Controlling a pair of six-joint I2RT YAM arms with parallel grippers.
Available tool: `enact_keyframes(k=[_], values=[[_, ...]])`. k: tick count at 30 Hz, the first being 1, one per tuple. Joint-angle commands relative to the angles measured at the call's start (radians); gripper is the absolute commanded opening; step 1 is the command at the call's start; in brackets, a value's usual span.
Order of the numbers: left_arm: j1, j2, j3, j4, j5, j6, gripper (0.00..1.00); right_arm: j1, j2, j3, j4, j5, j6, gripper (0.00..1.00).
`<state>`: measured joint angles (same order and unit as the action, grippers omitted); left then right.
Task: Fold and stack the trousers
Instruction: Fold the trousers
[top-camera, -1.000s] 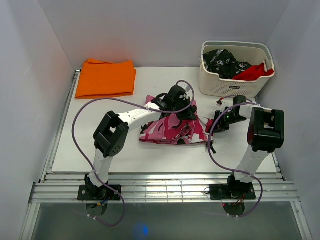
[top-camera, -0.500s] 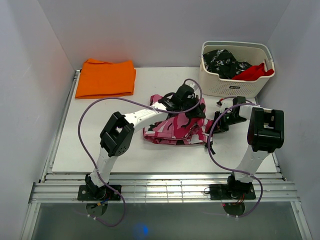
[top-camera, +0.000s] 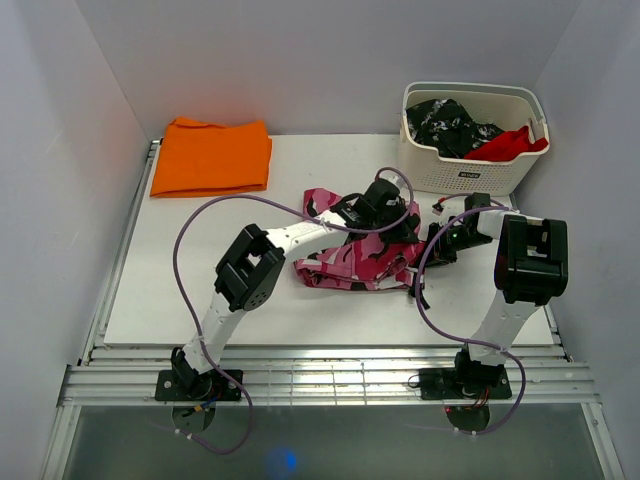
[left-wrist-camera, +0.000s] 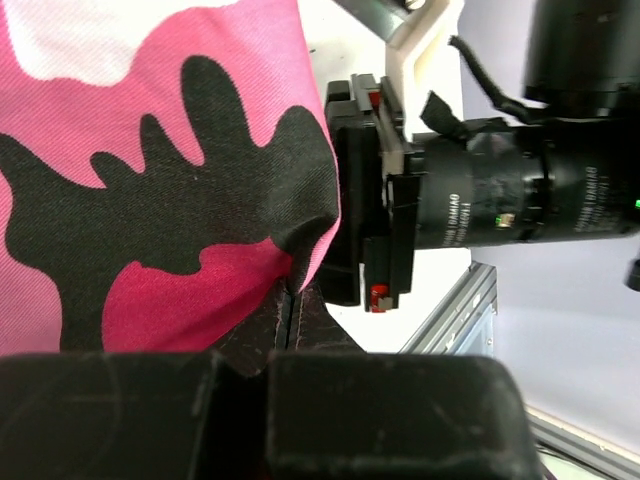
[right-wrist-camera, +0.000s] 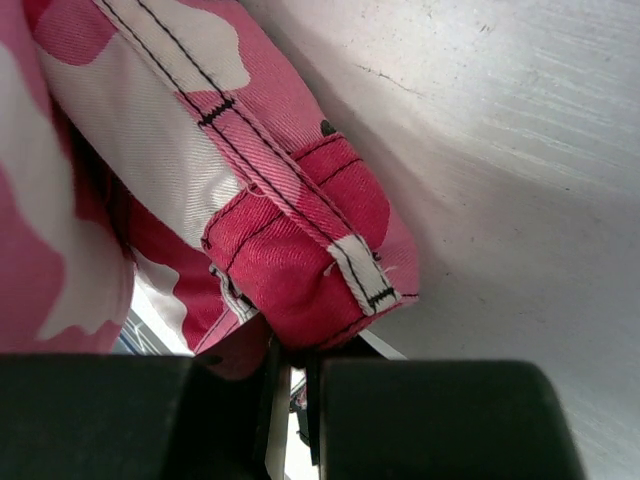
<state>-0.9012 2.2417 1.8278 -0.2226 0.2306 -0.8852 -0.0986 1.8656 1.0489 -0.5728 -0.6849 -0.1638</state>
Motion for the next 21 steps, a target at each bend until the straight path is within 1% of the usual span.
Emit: enact_keyframes(k=[1,9,11,21], values=[[-0.013,-0.025,-0.004,0.016,-0.007,-0.02,0.0,0.011,-0.003,-0.013,-0.001,-0.021,0.001,0.08],[-0.03,-0.025,-0.062,-0.001,0.0,-0.034,0.0,0.011,0.0,-0.006,-0.001,-0.021,0.007,0.08],[-0.031,-0.022,-0.067,0.002,-0.011,-0.035,0.02,0.011,0.0,-0.007,-0.002,-0.025,0.007,0.08],[-0.036,0.027,-0.007,0.022,-0.019,-0.034,0.02,0.011,0.0,-0.012,-0.001,-0.048,0.012,0.08]])
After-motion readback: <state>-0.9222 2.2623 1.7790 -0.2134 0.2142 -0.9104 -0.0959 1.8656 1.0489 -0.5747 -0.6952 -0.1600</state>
